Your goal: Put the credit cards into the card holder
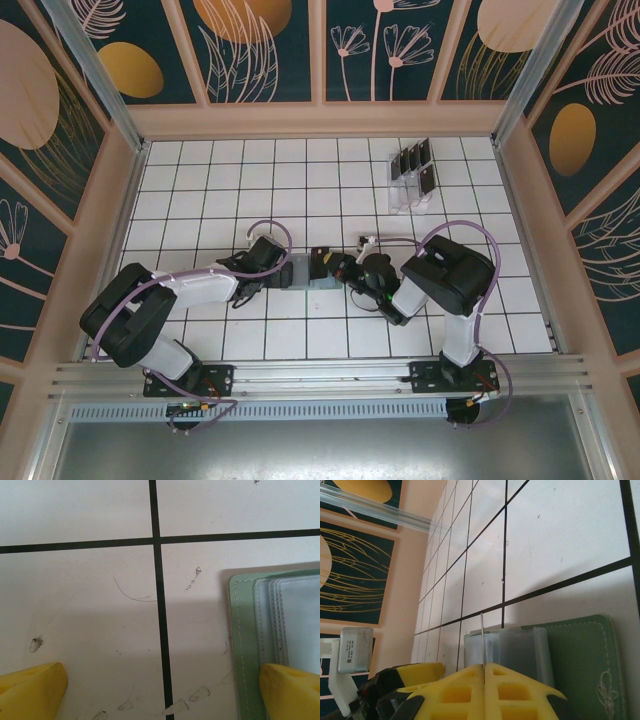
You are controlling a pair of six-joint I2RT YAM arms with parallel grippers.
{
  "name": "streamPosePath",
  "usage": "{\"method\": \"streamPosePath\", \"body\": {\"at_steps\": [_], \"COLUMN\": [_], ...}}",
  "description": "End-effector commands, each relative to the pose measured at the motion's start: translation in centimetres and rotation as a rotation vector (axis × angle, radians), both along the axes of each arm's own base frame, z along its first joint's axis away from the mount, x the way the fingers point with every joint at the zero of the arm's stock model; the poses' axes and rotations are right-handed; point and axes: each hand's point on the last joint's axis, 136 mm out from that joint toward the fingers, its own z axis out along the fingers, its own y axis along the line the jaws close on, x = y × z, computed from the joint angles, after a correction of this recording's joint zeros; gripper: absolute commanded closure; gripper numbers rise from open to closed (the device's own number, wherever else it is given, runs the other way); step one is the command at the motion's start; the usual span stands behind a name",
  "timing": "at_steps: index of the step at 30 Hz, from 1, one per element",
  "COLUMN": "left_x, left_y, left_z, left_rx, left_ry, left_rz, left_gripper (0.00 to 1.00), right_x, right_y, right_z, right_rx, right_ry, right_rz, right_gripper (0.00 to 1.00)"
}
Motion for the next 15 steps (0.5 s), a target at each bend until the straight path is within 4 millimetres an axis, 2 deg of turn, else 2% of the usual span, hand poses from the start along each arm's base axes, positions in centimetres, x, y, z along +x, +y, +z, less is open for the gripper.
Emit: {"method": "streamPosePath", "body": {"at_steps": [1,6,11,15], "left_x": [-1.9,-1.5,-0.6,0.0], "left_y": [1.7,1.5,0.6,-0.3], "left_z": [-1.7,-0.8,2.2,3.8], "left_rx": [0.060,0.052,0.012,-0.020], "left_ry": [0.078,0.058,0.009,-0.010], "left_rz": [0.006,0.008,-0.005,-0.024], "left_gripper": [0.01,0.01,0.01,0.02], "right_x": [-0.5,-0.8,-1.0,-1.1], "right_y": [0.1,-0.8,-1.4,-1.4], "right_z": [1.3,1.6,1.5,1.6], "right_rx": [0.048,0.033,0.017,0.015], "right_ry": [-0.029,-0.034,-0.034,-0.037], "right_rz": [0.005,-0.018,-0.026,-0.024], "right_gripper": [1.00,1.00,1.00,1.00]}}
